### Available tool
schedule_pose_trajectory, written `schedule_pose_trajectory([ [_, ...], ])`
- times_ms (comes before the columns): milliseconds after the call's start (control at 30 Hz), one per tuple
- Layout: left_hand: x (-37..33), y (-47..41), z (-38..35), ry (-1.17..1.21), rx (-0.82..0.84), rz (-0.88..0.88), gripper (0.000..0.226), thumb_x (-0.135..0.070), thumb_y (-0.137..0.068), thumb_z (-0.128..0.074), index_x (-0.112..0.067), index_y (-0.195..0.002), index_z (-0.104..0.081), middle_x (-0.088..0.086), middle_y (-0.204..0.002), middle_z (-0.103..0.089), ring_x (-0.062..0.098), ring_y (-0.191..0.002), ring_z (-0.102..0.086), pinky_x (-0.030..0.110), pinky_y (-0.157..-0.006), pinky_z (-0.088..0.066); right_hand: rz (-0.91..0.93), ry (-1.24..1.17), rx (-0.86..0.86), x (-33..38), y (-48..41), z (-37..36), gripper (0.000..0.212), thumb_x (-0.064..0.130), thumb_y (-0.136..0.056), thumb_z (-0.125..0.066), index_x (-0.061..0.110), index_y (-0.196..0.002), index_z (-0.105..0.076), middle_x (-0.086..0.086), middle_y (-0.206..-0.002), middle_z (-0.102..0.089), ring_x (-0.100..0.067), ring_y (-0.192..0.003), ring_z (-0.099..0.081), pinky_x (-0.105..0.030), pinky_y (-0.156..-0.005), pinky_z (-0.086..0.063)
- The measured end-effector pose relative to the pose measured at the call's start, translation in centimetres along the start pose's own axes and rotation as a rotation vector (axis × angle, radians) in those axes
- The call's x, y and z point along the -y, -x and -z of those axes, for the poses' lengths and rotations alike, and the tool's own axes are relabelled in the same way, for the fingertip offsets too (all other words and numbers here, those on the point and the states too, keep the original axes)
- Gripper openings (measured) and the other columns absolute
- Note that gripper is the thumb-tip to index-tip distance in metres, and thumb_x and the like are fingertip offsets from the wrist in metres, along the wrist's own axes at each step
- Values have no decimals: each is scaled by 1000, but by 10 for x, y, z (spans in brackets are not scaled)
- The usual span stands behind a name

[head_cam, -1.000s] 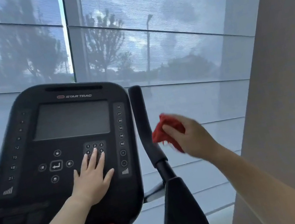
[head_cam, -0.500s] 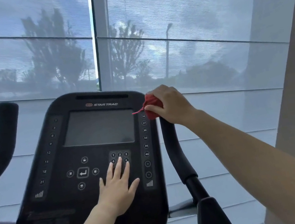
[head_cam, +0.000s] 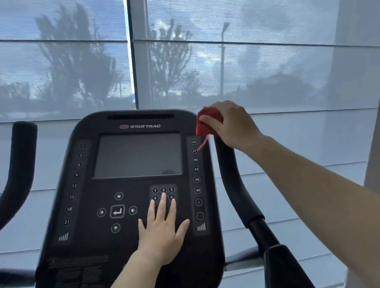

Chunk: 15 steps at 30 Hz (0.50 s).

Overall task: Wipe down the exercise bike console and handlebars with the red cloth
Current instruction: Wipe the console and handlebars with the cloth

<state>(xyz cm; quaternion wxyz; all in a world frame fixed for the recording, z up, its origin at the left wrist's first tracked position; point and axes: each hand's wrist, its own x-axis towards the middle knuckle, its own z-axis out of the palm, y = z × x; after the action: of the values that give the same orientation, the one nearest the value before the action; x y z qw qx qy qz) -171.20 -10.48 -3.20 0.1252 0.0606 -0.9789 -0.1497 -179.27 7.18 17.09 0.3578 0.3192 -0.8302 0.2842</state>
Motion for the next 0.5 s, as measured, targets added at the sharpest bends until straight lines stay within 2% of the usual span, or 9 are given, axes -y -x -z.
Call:
schedule_pose_trajectory([
  [67,1,-1,-1,-1,-1,-1,66,-57,-95,-18,-29,-149,6,-11,-154,27,16,-140,27,54,-114,2,154,50,-18,-6,19,-3,41,33,-89,-58,13,-124,-56,-8,-123,-55,-27,-115,-48,-33,-100,-34],
  [133,0,-1,-2,2,-6,-2,67,-58,-94,-18,-28,-149,6,-11,-153,27,16,-140,27,54,-114,2,210,75,-14,-14,28,-1,47,32,-90,-57,14,-133,-48,-7,-132,-48,-26,-122,-41,-32,-105,-28],
  [300,0,-2,-5,-1,-12,3,68,-58,-94,-18,-28,-148,9,-12,-152,30,16,-139,30,55,-113,3,84,31,-15,-3,7,-5,46,37,-90,-54,12,-129,-50,-7,-125,-53,-26,-118,-45,-33,-102,-32],
  [400,1,-2,-4,4,-8,0,67,-58,-94,-18,-29,-149,8,-12,-152,29,16,-139,29,54,-113,4,153,65,-40,-4,16,-8,44,32,-90,-56,13,-130,-51,-6,-129,-52,-27,-119,-45,-33,-103,-32],
  [500,1,-2,-2,9,6,-2,67,-58,-94,-18,-29,-149,7,-12,-153,28,16,-140,28,54,-114,3,184,-29,-120,-12,29,-2,37,23,-90,-57,11,-126,-55,-6,-127,-55,-24,-117,-50,-30,-102,-36],
])
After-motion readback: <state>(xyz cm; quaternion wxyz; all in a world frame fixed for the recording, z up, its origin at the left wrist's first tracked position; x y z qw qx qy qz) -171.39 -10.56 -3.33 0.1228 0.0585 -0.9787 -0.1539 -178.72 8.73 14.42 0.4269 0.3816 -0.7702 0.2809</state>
